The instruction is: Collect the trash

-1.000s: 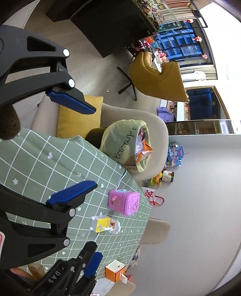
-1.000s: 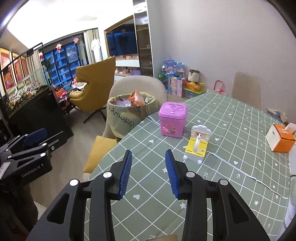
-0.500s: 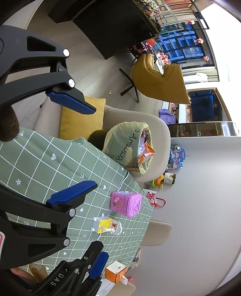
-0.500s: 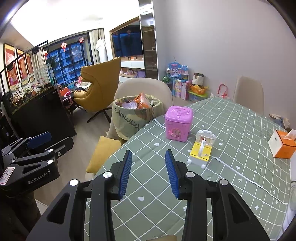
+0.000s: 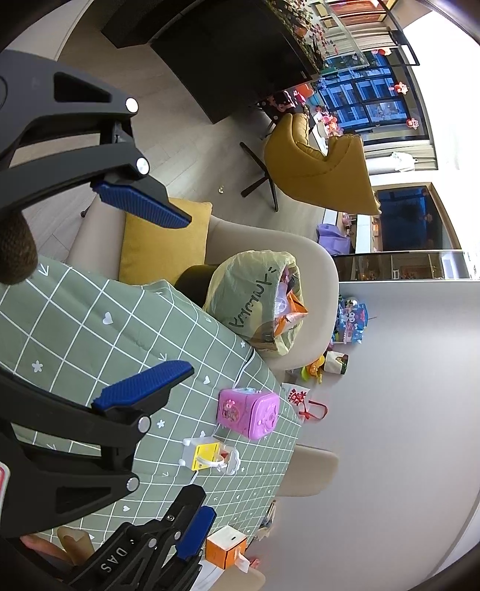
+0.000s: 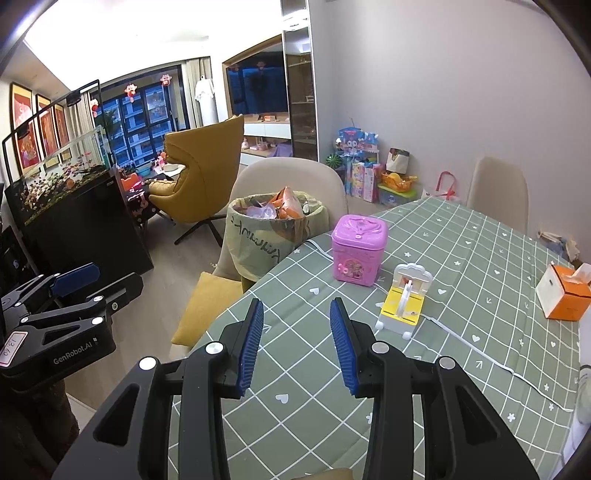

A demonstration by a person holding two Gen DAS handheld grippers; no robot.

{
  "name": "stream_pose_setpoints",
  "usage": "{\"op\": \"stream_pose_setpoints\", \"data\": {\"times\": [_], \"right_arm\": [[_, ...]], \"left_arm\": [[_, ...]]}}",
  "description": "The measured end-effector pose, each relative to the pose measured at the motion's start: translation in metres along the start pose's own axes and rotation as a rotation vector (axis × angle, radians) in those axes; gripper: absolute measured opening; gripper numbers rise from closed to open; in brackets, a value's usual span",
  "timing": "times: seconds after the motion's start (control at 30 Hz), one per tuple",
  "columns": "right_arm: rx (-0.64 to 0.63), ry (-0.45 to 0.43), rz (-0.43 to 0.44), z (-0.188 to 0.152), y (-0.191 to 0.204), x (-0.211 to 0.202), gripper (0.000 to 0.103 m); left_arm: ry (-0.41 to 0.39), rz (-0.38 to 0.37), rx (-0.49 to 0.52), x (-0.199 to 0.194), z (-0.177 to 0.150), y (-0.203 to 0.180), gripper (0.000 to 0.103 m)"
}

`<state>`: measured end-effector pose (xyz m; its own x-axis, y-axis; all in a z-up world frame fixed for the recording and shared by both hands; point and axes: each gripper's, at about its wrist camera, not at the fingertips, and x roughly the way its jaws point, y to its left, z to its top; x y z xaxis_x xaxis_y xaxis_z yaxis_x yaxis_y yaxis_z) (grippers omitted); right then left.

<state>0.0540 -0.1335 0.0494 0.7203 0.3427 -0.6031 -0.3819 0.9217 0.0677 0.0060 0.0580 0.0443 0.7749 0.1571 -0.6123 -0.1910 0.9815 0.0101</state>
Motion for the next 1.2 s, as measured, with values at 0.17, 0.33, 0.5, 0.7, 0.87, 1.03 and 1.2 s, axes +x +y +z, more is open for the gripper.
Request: {"op": "stream_pose_setpoints", "data": {"times": [0.17,0.33,0.5,0.7,0.87,1.03,1.2], "right_arm": [[-0.001,-0.001,0.001,-0.0006,-0.0007,0.0000,0.036],[-0.004,-0.001,0.001,-0.0013,-0.0011,-0.0001,0.036],[-0.006,-0.003,-0.001,-0.0012,-0.0011,-0.0001,0.036],[-0.004,-0.003,0.000,-0.0015,-0.0016,0.0003,0.036],[-0.005,-0.003,0.000,-0.0014,-0.0015,0.0000,0.036],[-0.004,-0.002,0.001,-0.0015,-0.0020,0.0007,0.036],[-0.003,-0.002,0.001,-0.0014,-0.0022,0.0000,0.036]], "left_arm": [[0.000,0.001,-0.007,-0.0003,0.0007,0.0014,0.070],[-0.001,0.001,-0.008,-0.0011,0.0004,0.0021,0.070],[0.000,0.001,-0.008,-0.0009,0.0004,0.0028,0.070],[0.002,0.001,-0.010,-0.0019,0.0002,0.0020,0.070],[0.001,0.001,-0.009,-0.0023,0.0002,0.0021,0.070],[0.001,0.002,-0.010,-0.0022,-0.0004,0.0016,0.070],[0.002,0.003,-0.010,-0.0024,-0.0006,0.0009,0.070]]}}
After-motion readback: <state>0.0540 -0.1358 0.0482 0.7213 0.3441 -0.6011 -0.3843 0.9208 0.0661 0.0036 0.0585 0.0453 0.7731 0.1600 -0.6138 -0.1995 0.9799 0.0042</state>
